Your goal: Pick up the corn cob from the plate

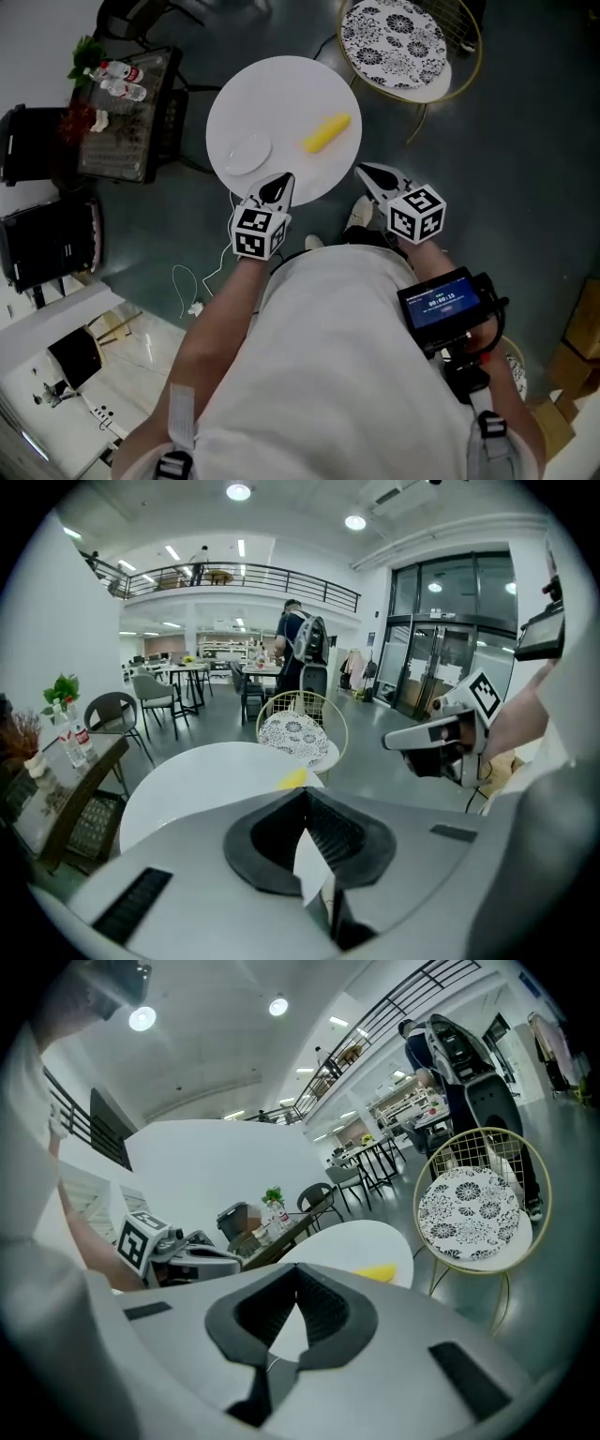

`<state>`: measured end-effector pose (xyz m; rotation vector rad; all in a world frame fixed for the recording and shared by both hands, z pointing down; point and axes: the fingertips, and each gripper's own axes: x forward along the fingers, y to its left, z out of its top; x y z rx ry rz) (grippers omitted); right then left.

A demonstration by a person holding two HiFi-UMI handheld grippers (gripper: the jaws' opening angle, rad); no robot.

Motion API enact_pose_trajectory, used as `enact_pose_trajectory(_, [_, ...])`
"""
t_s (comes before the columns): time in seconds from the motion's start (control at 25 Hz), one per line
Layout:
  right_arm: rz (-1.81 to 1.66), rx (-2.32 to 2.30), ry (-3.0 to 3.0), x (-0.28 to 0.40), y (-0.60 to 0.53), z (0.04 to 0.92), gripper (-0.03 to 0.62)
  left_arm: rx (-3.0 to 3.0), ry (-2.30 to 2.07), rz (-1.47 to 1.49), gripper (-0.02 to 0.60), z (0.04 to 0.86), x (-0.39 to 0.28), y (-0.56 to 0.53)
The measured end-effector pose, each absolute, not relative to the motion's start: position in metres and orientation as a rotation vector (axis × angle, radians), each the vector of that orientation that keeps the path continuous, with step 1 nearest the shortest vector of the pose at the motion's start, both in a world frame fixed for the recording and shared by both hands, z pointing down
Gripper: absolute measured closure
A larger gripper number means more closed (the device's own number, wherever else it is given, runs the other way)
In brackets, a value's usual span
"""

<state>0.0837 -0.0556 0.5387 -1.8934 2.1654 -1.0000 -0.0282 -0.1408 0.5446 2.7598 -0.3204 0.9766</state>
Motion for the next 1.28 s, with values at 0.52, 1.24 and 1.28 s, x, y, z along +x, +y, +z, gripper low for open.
enact_pose_trajectory(0.52, [-0.811, -1.910, 2.260, -0.019, -0.064, 0.480, 0.586, 2.705, -0.465, 0.682, 0.574, 0.505, -0.161, -0.154])
enact_pose_trajectory(1.24, [-0.816, -1.925, 2.277, -0.031, -0.068, 0.475, 0.586, 2.732, -0.430, 0.647, 0.574, 0.495, -0.160, -0.163])
enact_pose_trajectory(1.28, [-0.819, -1.924, 2.278, -0.032, -0.068, 0.475, 0.586, 2.733, -0.428, 0.648, 0.572, 0.495, -0.160, -0.163])
